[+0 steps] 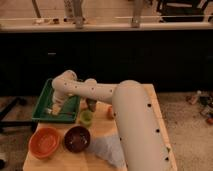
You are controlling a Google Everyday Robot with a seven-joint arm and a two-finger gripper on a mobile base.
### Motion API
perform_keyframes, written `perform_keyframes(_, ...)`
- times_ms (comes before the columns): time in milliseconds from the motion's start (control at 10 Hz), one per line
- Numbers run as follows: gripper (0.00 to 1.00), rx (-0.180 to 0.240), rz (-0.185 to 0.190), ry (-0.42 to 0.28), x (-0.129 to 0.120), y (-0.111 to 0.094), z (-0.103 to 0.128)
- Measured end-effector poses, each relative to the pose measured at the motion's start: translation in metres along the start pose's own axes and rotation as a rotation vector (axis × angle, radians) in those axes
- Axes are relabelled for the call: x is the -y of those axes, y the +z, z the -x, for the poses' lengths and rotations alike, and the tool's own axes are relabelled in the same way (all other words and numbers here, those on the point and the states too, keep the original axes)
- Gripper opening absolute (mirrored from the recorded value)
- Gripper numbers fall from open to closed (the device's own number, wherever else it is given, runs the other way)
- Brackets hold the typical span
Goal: Place fork in red bowl
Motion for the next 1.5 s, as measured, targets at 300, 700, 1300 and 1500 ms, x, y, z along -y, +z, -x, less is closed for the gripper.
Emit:
perform_keyframes(300,0.66,0.009,0.007,0.005,0.001,0.012,-0.006)
perform_keyframes(700,0.66,0.014,0.017,0.018,0.001,0.022,-0.017)
perform_keyframes(1300,0.57,0.010,0.041,0.023,-0.002,0.033,-0.024)
perform_keyframes(1500,0.37,0.014,0.042,0.016,-0.002,0.034,-0.022)
